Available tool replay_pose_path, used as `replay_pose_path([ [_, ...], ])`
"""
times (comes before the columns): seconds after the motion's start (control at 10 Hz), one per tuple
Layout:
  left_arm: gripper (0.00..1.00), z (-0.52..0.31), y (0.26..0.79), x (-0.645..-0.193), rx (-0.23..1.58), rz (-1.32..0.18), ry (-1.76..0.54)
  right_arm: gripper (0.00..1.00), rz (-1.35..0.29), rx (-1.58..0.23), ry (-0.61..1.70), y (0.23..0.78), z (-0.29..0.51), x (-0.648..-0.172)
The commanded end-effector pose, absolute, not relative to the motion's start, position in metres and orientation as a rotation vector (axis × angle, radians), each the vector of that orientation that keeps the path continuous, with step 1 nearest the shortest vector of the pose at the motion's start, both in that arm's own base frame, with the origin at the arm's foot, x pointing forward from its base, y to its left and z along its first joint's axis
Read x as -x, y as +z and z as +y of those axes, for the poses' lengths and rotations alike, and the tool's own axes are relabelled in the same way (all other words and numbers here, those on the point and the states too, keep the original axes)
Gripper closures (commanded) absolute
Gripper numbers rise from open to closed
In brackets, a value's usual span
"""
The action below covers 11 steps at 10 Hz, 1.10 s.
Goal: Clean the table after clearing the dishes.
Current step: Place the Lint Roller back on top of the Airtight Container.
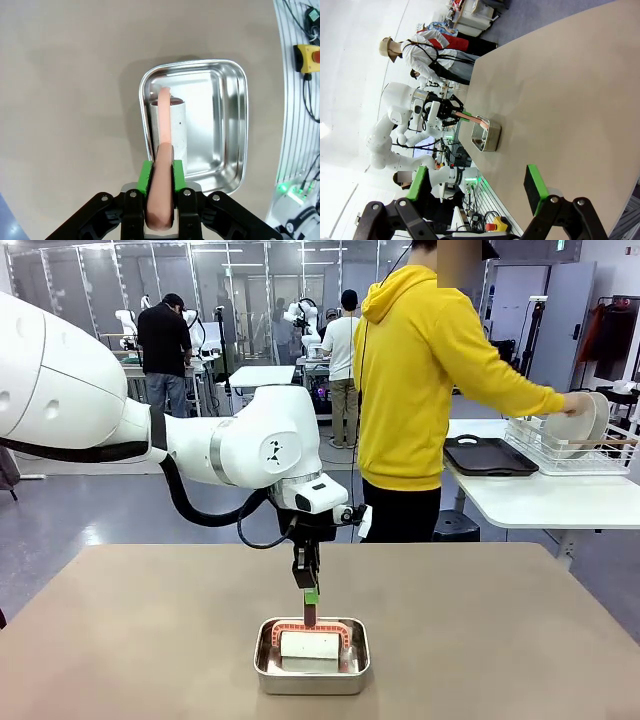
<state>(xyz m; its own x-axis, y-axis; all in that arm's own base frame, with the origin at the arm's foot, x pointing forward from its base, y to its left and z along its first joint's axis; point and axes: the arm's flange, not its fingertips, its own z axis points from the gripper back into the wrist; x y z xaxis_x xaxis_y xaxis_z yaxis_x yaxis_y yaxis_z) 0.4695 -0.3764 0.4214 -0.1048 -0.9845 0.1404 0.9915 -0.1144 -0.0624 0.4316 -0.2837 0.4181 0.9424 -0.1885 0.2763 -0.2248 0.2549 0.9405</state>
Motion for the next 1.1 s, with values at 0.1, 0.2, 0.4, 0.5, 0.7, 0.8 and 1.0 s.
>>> replay_pose_path([
  [0.1, 0.79, -0.372, 0.395, -0.481, 0.164, -0.073, -1.705, 0.05, -0.371, -1.325, 0.015, 0.421, -0.278, -0.428],
  [0.2, 0.79, -0.372, 0.396, -0.481, 0.161, -0.069, -1.707, 0.05, -0.371, -1.325, 0.015, 0.421, -0.278, -0.428],
  [0.4, 0.79, -0.371, 0.401, -0.482, 0.157, -0.069, -1.707, 0.05, -0.371, -1.325, 0.015, 0.421, -0.278, -0.428],
  [0.5, 0.79, -0.371, 0.404, -0.482, 0.154, -0.059, -1.727, 0.05, -0.371, -1.325, 0.015, 0.421, -0.278, -0.428],
  [0.7, 0.79, -0.377, 0.422, -0.471, 0.171, -0.049, -1.683, 0.05, -0.371, -1.325, 0.015, 0.421, -0.278, -0.428],
  [0.8, 0.79, -0.377, 0.422, -0.471, 0.171, -0.049, -1.683, 0.05, -0.371, -1.325, 0.015, 0.421, -0.278, -0.428],
  [1.0, 0.79, -0.377, 0.422, -0.471, 0.171, -0.049, -1.683, 0.05, -0.371, -1.325, 0.015, 0.421, -0.278, -0.428],
])
